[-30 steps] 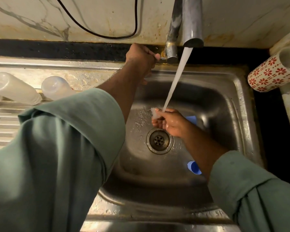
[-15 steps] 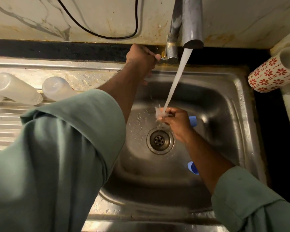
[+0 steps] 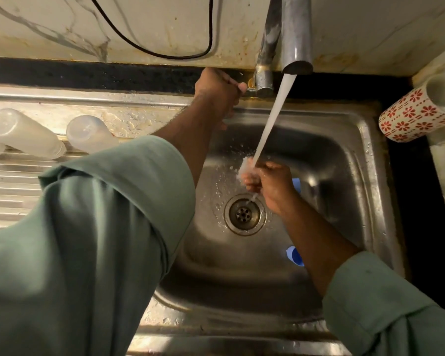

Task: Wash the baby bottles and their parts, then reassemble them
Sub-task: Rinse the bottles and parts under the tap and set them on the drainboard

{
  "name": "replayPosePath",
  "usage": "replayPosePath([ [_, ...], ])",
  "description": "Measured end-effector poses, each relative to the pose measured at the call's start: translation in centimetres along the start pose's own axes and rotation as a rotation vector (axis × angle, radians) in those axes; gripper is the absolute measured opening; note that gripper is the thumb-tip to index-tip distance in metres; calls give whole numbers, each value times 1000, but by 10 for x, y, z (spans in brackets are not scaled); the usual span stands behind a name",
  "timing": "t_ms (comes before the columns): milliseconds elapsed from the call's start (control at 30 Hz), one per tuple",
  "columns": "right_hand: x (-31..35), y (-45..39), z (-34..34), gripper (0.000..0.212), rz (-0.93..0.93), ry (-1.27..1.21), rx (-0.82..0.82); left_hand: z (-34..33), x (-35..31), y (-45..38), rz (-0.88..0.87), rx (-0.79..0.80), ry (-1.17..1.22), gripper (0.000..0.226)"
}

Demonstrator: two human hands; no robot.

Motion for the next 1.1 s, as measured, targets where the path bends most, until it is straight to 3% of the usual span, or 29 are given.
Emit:
replayPosePath([
  [100, -8, 3, -10, 17, -219, -123, -14, 0, 0, -2, -2, -7, -15, 14],
  [233, -2, 6, -18, 13, -278, -169, 31, 0, 0, -4, -21, -13, -12, 15],
  [300, 9, 5, -14, 6, -147, -8, 34, 0, 0, -5, -33, -42, -18, 16],
  [400, 37, 8, -6, 23, 178, 432, -23, -4, -1, -1, 19, -35, 39, 12],
  [500, 59, 19, -6, 25, 407, 681, -11, -6, -3, 9, 83, -7, 137, 13],
  [633, 85, 36, -12, 15, 639, 904, 57, -6, -27, 28, -47, -77, 312, 22],
  [733, 99, 53, -23, 6, 745, 1074, 123, -13, -47, 49, -124, -97, 197, 24],
  [800, 114, 66, -26, 6, 777, 1111, 133, -16, -51, 60, -185, 17, 107, 4],
  [867, 138, 79, -22, 7, 810, 1104, 78, -15, -41, 77, -243, 138, -60, 12],
  [967, 154, 108, -14, 8, 1004, 1018, -106, -1, -10, 101, -292, 125, -310, 13],
  [1000, 138, 108, -16, 8, 940, 1094, -112, 4, 0, 108, -301, 115, -382, 13],
  [1067, 83, 92, -17, 11, 563, 1385, 18, 18, 26, 126, -287, 131, -567, 16],
  [1100, 73, 92, -12, 8, 450, 1394, 5, 27, 40, 134, -280, 138, -648, 19],
])
Point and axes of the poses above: each hand's wrist, its own y-axis away from the middle knuckle, its own z-axis out of the back of the hand, x = y × z, the point moved 8 cm from there along -y, towards the middle knuckle, and after that the axes turned 2 degrees about z, right-handed, at the moved point
